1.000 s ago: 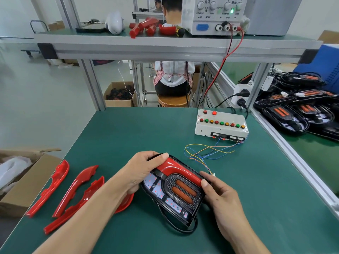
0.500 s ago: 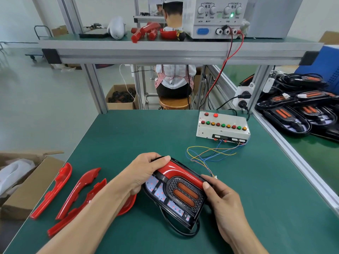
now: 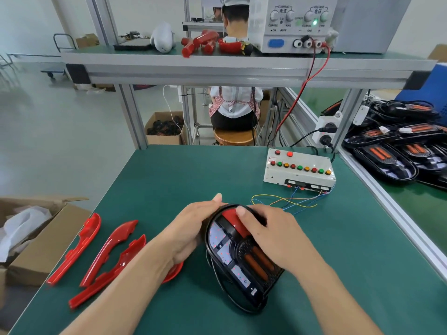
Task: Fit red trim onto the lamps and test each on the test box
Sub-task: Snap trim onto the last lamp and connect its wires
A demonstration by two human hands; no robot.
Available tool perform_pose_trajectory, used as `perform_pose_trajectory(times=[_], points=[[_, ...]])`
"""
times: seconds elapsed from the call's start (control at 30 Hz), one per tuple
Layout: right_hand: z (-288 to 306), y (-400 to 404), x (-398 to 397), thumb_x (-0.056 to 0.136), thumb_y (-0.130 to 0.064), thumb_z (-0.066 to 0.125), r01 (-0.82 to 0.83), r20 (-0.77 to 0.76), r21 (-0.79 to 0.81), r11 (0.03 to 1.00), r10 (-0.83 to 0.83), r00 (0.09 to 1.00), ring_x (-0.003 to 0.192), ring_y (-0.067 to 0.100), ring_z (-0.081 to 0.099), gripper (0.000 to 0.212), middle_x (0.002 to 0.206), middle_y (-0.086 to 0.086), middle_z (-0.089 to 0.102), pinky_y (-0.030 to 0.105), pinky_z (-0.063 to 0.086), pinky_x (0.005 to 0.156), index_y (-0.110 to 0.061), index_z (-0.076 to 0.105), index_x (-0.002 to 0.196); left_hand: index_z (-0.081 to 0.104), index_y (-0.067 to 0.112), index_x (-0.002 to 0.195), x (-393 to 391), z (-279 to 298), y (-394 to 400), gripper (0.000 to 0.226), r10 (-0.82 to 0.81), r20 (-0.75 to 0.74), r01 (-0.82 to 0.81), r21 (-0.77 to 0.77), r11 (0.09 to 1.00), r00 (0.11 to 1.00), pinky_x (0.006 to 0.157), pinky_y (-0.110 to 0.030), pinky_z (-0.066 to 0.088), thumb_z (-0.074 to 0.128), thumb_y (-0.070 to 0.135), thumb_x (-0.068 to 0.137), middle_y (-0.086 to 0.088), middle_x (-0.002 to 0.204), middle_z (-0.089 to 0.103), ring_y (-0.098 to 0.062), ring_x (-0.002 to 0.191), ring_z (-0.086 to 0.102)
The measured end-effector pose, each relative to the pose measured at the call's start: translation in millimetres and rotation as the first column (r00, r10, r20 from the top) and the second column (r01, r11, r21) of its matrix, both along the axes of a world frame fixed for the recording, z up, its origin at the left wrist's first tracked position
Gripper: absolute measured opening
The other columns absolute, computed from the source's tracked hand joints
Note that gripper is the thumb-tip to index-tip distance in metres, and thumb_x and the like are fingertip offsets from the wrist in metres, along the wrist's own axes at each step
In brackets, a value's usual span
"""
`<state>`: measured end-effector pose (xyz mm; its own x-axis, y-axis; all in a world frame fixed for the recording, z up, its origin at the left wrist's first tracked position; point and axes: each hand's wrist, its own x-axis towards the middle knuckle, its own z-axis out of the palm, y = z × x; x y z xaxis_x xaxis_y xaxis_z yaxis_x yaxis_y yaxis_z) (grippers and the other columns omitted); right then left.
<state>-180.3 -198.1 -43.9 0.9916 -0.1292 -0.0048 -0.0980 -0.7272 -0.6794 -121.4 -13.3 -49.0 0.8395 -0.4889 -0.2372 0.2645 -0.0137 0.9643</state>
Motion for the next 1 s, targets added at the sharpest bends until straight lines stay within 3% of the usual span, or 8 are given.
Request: perform_pose_trajectory(times=[0.1,0.2,0.33,0.53,0.73,0.83,1.0], points=[[-2.6,2.5,13.3,0.09,-0.076,0.048,-0.017,-0.042,0.109,0.994,0.021,0.999,0.07,0.005,0.06,0.06,0.072,-0.009,0.066,0.032,0.049,0.075,-0.019,0.068,0.083,0.069,-0.005,0.106,-7.2,-2.8,-2.5,0.046,0.067,-0.015,-0.067,-0.041,0.997,0.998,0.091,-0.042,0.048,0.061,0.04,0.096,-0.026,0.107,0.07,-0.03,0.095,0.064],[-10.9,4.7,13.5,0.089,-0.076,0.05,-0.043,-0.042,0.188,0.981,0.052,0.998,0.062,0.006,0.051,0.065,0.065,-0.007,0.056,0.034,0.045,0.068,-0.013,0.063,0.081,0.073,0.016,0.083,-13.5,-4.4,-7.7,0.03,0.09,0.022,-0.091,0.035,0.995,0.996,0.079,-0.033,0.051,0.059,0.035,0.101,-0.006,0.083,0.071,-0.019,0.078,0.066],[-14.1,2.3,11.9,0.089,-0.072,0.054,-0.005,-0.068,0.238,0.971,0.022,0.997,0.058,-0.001,0.049,0.055,0.06,-0.017,0.055,0.03,0.039,0.064,-0.02,0.06,0.073,0.07,0.008,0.095,-16.7,-7.9,-6.5,0.024,0.032,-0.018,-0.032,-0.007,0.999,0.999,0.067,-0.024,0.054,0.057,0.026,0.104,-0.006,0.085,0.072,-0.016,0.077,0.069],[-16.9,3.4,13.6,0.093,-0.062,0.06,0.07,-0.06,0.342,0.937,-0.053,0.997,0.057,0.004,0.046,0.053,0.059,-0.015,0.05,0.03,0.039,0.063,-0.013,0.058,0.073,0.071,-0.002,0.113,-14.6,-2.3,-7.5,0.028,0.059,-0.168,-0.07,-0.062,0.996,0.984,0.084,-0.041,0.058,0.065,0.019,0.097,-0.022,0.109,0.075,-0.029,0.091,0.071],[-15.5,2.0,15.4,0.094,-0.054,0.064,0.094,-0.111,0.492,0.866,-0.045,0.993,0.059,0.004,0.053,0.041,0.061,-0.015,0.057,0.03,0.043,0.066,-0.017,0.064,0.077,0.072,-0.001,0.104,-11.2,4.3,-23.0,0.015,0.164,-0.206,-0.181,-0.067,0.981,0.965,0.068,-0.034,0.059,0.066,0.009,0.095,-0.019,0.093,0.074,-0.03,0.078,0.072],[-10.8,-2.8,17.2,0.097,-0.05,0.062,0.039,-0.07,0.45,0.892,-0.009,0.998,0.065,0.008,0.051,0.04,0.067,-0.011,0.056,0.035,0.043,0.07,-0.014,0.064,0.081,0.072,-0.001,0.106,-10.5,4.1,-28.5,0.016,0.162,-0.155,-0.173,-0.066,0.983,0.975,0.07,-0.035,0.061,0.064,0.01,0.098,-0.02,0.095,0.075,-0.028,0.079,0.072],[-15.4,-0.4,16.3,0.099,-0.055,0.054,0.061,0.078,0.294,0.954,-0.087,0.993,0.065,0.013,0.047,0.052,0.069,-0.003,0.053,0.039,0.044,0.069,-0.006,0.061,0.082,0.07,-0.002,0.107,-10.2,0.9,-34.0,0.031,0.165,0.031,-0.165,0.019,0.986,0.986,0.085,-0.042,0.056,0.063,0.027,0.101,-0.027,0.107,0.072,-0.024,0.084,0.068]])
